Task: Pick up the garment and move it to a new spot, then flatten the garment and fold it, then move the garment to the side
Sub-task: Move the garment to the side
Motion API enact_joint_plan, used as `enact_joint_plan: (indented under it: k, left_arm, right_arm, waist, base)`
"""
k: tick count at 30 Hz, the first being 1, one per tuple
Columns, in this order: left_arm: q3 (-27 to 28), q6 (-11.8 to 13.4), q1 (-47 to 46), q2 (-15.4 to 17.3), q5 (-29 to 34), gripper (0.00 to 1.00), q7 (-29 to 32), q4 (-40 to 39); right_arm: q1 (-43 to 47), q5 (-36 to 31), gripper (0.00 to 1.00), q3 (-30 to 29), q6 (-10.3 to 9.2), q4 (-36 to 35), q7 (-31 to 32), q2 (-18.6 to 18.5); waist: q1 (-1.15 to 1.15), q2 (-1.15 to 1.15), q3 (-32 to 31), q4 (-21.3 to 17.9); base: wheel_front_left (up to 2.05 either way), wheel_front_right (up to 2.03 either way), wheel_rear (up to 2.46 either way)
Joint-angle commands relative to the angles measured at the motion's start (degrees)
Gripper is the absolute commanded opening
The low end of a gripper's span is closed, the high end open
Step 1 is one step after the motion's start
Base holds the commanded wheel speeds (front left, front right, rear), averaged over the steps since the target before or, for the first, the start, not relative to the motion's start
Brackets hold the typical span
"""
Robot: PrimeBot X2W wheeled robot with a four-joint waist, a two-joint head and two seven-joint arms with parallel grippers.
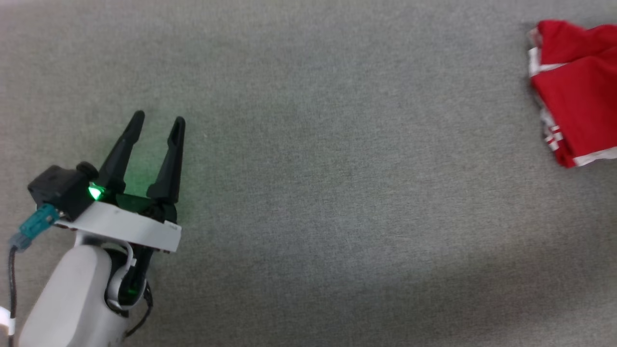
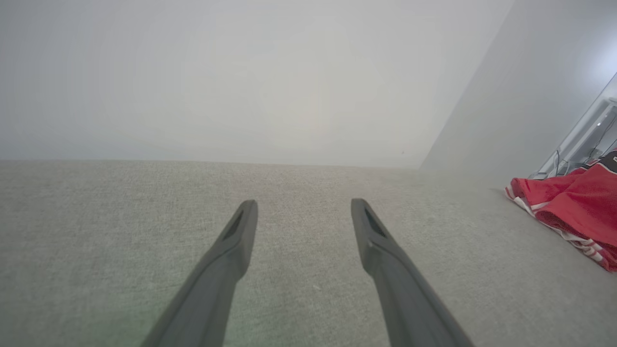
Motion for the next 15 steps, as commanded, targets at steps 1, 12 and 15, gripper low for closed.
enact_joint_plan:
  k: [1, 12, 15]
  left_arm:
    - [0.03, -0.25, -0.69, 0.19, -0.24, 1.0, 0.0, -0.01]
    - [-0.41, -0.24, -2.64, 0.71, -0.64, 1.0, -0.01, 0.3]
    - [-0.47, -0.24, -2.94, 0.78, -0.7, 1.0, -0.01, 0.36]
  right_arm:
    - [-0.95, -1.49, 0.0, 0.29, -0.07, 1.02, -0.7, -0.25]
    - [-4.55, -8.88, 0.0, -3.64, -0.07, 11.69, -4.53, 2.47]
    - [-5.14, -10.01, 0.0, -4.65, -0.07, 13.66, -4.96, 3.86]
  waist:
    - [0.0, 0.0, 1.51, 0.21]
    - [0.0, 0.0, 4.04, 0.52]
    - [0.0, 0.0, 4.16, 0.46]
  base:
    - [0.0, 0.0, 0.0]
    - [0.0, 0.0, 0.0]
    - [0.0, 0.0, 0.0]
